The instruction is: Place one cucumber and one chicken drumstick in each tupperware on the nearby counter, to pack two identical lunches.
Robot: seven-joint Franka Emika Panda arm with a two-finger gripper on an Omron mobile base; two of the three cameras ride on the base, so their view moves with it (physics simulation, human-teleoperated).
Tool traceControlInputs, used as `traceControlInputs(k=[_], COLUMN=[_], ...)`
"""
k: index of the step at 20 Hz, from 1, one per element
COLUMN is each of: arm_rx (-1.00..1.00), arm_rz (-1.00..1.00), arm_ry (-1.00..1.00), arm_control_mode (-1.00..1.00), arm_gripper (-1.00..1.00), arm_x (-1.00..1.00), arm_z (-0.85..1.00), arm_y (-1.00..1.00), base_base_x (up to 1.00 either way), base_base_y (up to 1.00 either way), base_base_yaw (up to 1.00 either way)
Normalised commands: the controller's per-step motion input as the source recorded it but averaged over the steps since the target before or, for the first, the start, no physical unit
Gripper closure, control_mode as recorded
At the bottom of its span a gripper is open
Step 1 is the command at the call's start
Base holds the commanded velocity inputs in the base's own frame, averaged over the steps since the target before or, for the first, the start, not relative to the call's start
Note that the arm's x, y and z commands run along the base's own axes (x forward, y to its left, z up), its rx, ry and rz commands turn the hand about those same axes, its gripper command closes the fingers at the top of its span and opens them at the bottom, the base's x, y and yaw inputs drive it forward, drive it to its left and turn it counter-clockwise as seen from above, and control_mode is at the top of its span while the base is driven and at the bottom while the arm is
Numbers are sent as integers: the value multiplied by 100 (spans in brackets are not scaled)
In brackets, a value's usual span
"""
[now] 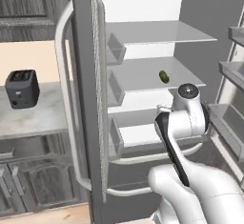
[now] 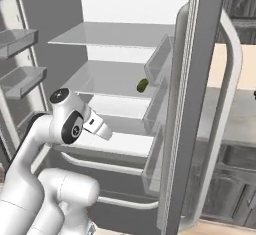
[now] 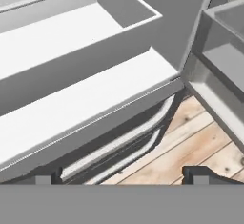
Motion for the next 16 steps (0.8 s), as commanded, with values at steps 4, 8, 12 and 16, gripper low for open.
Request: traceControlInputs(k=[4, 8, 12, 16], arm_rx=[0, 0, 6, 2], arm_rz=[0, 0, 1, 6], arm_ry=[0, 0, 0, 0], arm_control_mode=[100, 100, -100, -100], arm_gripper=[-100, -100, -100, -100], arm_x=[0, 0, 0, 13], arm_z=[0, 0, 18, 82], arm_y=[0, 0, -30, -42], base_base_x=[67, 42, 1, 0], base_base_y=[0, -11, -9, 0], base_base_yaw=[0, 1, 1, 0])
